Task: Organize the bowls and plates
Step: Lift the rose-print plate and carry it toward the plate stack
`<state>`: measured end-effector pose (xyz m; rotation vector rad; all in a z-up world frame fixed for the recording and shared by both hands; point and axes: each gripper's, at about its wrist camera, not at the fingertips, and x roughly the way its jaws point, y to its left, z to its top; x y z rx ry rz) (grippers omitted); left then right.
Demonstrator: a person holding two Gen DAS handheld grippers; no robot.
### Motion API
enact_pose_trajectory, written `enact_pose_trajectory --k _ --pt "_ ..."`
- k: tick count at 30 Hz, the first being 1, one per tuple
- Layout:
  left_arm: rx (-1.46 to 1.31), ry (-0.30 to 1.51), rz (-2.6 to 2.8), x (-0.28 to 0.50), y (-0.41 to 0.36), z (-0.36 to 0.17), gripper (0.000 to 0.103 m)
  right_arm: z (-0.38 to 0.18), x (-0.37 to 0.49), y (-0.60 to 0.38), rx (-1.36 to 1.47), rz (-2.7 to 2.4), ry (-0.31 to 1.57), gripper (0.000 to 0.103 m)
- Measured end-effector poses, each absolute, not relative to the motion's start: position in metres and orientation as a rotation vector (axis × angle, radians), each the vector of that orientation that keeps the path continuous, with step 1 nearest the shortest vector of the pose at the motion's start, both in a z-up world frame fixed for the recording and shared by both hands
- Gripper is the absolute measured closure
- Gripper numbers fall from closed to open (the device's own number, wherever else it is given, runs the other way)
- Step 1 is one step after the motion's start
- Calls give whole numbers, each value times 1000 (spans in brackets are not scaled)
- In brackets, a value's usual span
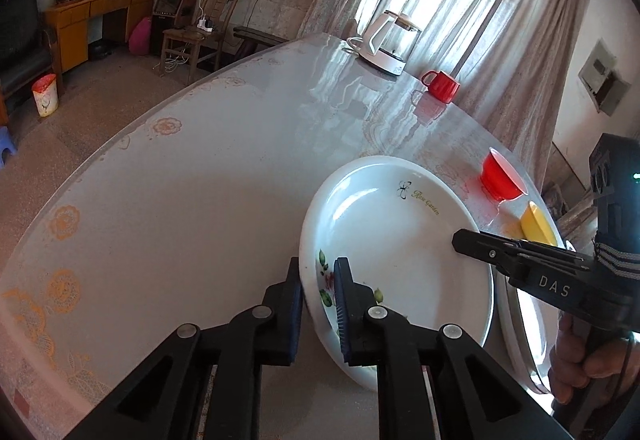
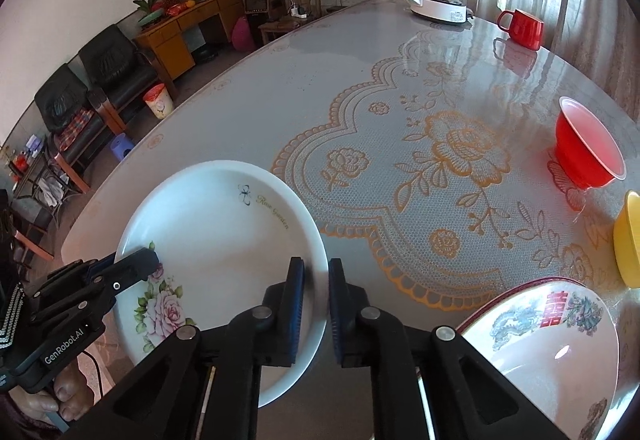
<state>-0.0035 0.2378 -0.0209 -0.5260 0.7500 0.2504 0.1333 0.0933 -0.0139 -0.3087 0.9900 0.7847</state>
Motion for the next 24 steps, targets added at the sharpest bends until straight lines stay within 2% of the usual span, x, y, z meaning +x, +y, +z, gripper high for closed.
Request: enact_pose_trajectory --k 24 --pt "-431 688 165 4 212 9 90 18 116 31 -92 712 918 96"
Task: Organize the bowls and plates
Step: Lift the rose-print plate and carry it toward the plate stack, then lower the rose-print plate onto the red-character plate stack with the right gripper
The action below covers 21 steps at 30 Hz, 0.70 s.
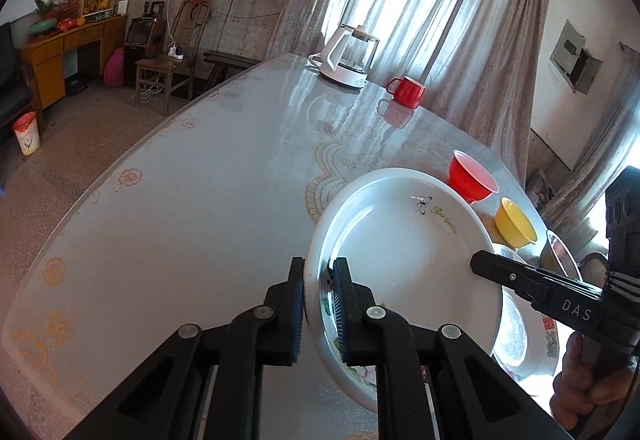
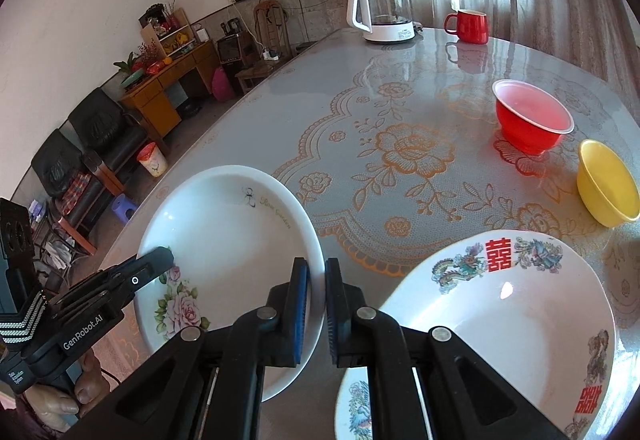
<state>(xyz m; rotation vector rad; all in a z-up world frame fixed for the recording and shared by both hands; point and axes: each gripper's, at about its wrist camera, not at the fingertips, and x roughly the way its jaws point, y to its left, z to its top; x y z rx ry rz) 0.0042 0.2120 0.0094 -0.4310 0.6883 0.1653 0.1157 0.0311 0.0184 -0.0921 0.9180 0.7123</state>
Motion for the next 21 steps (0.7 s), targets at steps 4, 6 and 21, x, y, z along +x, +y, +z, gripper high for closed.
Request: enact_pose_trajectory --k 4,6,21 --pt "-409 676 127 9 200 20 90 28 113 14 -48 688 898 96" --pt "-396 673 103 14 190 26 90 31 110 3 -28 672 886 96" --pt "-266 715 -84 49 101 41 90 36 110 -91 79 464 872 95"
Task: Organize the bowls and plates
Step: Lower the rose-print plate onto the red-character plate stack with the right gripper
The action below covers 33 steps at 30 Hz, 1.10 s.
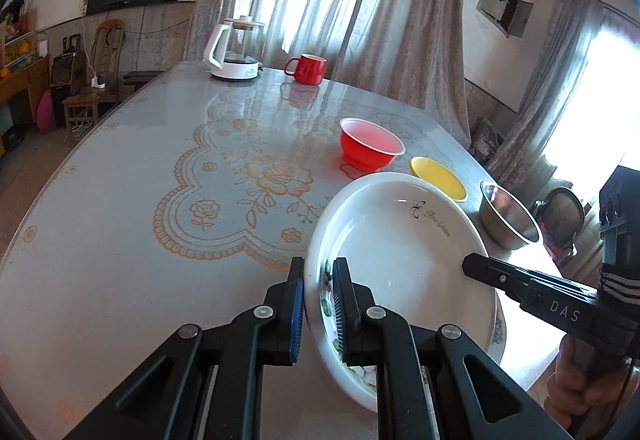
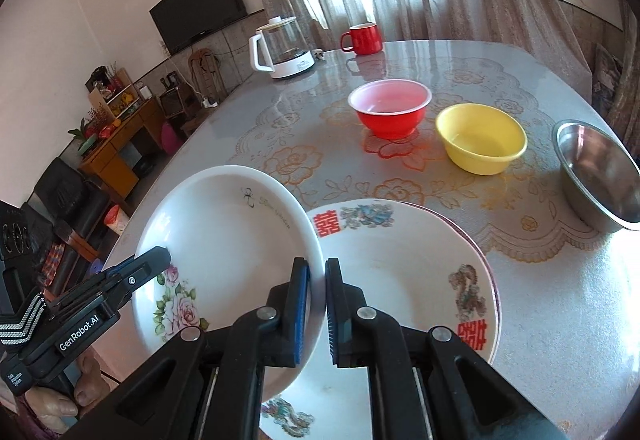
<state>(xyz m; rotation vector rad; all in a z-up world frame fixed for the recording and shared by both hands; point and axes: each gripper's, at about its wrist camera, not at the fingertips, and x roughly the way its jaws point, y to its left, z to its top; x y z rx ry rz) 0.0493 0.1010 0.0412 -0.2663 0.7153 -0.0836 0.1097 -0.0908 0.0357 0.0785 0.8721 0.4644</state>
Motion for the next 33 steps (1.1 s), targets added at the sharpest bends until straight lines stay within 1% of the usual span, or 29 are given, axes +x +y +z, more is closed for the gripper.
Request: enact_pose_trajectory --k 7,14,28,33 --pt "-222 762 -141 62 69 31 90 27 110 -128 112 374 892 94" --pt "-171 787 -148 67 52 22 90 20 108 -140 94 329 892 94" --pt "-118 797 -186 73 33 21 90 18 95 -157 62 256 865 94" --pt "-140 822 -200 81 33 19 90 21 92 -160 44 228 848 94"
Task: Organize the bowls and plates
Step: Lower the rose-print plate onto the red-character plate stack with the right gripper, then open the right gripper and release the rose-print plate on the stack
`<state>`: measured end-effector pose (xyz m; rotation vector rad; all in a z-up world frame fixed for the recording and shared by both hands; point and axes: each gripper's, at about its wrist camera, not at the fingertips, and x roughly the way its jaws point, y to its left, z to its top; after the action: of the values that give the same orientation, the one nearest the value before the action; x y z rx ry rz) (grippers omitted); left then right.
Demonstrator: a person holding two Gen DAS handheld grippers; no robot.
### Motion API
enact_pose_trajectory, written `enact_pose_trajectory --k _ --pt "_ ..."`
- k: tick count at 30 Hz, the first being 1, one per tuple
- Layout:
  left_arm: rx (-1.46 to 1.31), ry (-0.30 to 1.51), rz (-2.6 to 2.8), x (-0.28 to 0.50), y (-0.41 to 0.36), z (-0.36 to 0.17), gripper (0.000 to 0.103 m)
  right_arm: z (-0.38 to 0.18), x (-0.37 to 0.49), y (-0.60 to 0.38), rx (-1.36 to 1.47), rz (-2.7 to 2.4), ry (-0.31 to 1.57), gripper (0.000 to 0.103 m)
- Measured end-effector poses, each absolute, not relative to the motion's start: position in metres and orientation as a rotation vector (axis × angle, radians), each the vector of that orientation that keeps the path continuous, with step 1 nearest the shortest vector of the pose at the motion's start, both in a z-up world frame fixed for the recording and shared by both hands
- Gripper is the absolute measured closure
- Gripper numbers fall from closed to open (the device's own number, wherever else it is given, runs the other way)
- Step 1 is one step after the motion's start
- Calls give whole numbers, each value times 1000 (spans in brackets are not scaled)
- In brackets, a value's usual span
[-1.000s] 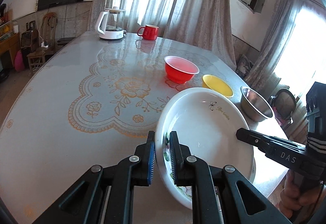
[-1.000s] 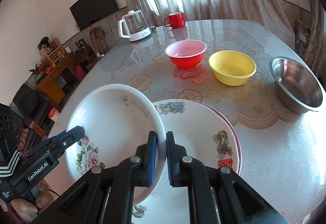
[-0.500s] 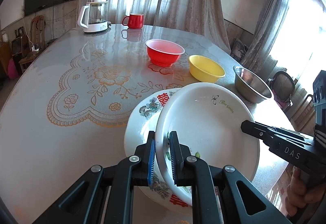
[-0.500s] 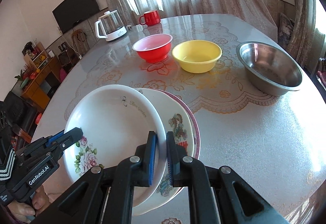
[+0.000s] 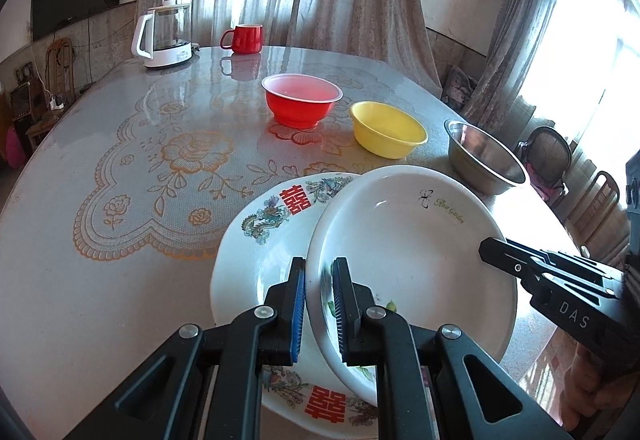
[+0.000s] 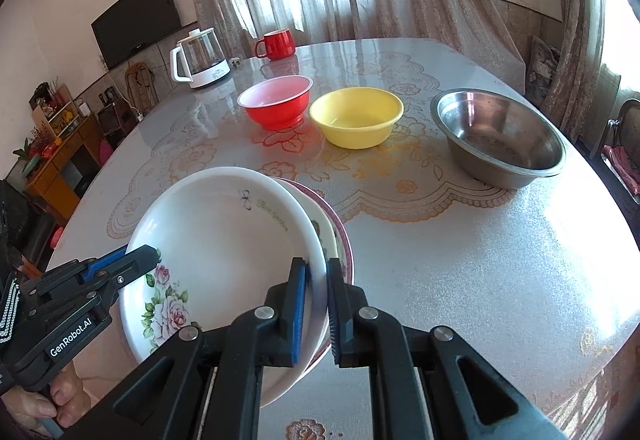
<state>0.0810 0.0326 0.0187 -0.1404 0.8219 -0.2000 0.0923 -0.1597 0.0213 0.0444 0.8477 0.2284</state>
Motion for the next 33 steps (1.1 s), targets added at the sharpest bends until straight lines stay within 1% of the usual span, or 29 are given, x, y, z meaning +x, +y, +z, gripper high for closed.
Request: enact_pose_trajectory --k 6,12,16,21,23,27,29,31,33 --pt "-122 845 -201 87 33 12 91 18 90 -150 -33 199 826 94" --pt "-115 863 -165 89 38 3 91 8 94 -149 -3 236 868 94" --pt "-109 866 -146 89 40 -2 91 6 93 -138 -72 203 845 94" --pt "-148 850 -140 91 50 4 92 3 97 -136 -43 225 853 95" --pt "-153 845 -137 91 51 5 92 2 97 -130 -72 201 833 94" --pt "-134 813 -93 91 55 8 92 -5 97 -110 -199 174 785 90" --pt "-157 824 -109 93 60 6 92 -7 99 -113 -152 218 796 90" --pt "-112 839 -134 94 53 5 92 -6 101 -119 -105 221 800 94" --pt "-62 832 -134 91 43 2 92 -4 99 -117 -156 184 779 94"
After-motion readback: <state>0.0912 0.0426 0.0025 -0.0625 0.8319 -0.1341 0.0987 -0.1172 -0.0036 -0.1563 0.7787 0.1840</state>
